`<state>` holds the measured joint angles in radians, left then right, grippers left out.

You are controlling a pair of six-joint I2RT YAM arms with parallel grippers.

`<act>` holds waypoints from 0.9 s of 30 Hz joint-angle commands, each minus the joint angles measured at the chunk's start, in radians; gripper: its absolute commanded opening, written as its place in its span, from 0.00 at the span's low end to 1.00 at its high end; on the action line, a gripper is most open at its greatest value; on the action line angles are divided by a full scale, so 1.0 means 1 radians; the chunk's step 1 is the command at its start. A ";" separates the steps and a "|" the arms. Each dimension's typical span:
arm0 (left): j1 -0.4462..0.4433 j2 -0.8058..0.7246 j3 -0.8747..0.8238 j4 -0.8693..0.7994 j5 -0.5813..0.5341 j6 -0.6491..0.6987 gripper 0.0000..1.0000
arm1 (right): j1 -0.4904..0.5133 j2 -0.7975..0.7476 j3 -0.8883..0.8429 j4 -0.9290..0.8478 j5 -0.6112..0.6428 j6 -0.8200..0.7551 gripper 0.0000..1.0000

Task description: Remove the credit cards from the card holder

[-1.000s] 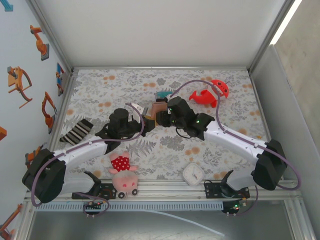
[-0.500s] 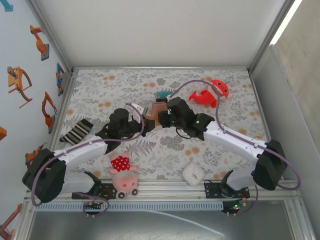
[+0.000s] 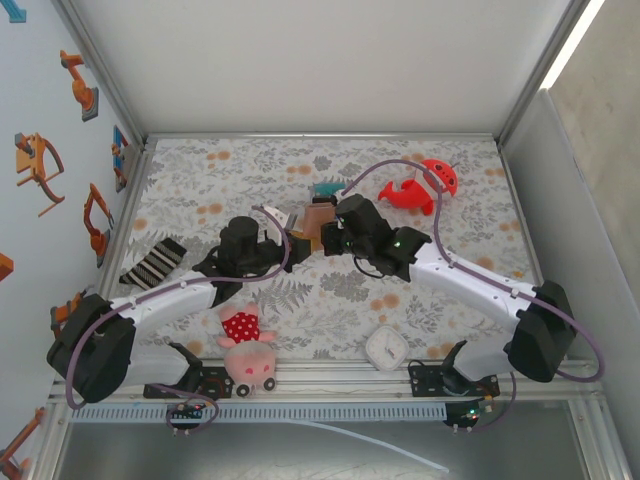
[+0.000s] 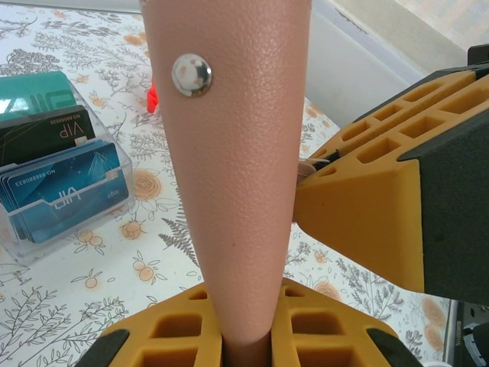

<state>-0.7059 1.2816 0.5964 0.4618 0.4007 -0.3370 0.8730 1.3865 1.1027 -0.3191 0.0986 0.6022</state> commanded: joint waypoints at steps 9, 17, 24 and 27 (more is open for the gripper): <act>-0.010 -0.032 0.033 0.036 0.072 0.005 0.00 | 0.001 -0.041 -0.023 -0.001 0.027 -0.019 0.07; -0.011 -0.043 0.023 0.036 0.069 0.001 0.00 | 0.001 -0.056 -0.030 0.001 0.028 -0.030 0.06; -0.006 -0.090 0.030 -0.042 0.041 0.045 0.00 | -0.001 -0.074 -0.038 0.003 0.024 -0.036 0.02; 0.000 -0.109 0.017 -0.049 0.026 0.045 0.00 | -0.001 -0.087 -0.047 0.008 0.024 -0.037 0.01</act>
<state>-0.7063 1.2171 0.5964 0.4011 0.4080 -0.3218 0.8730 1.3277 1.0779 -0.3248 0.0982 0.5785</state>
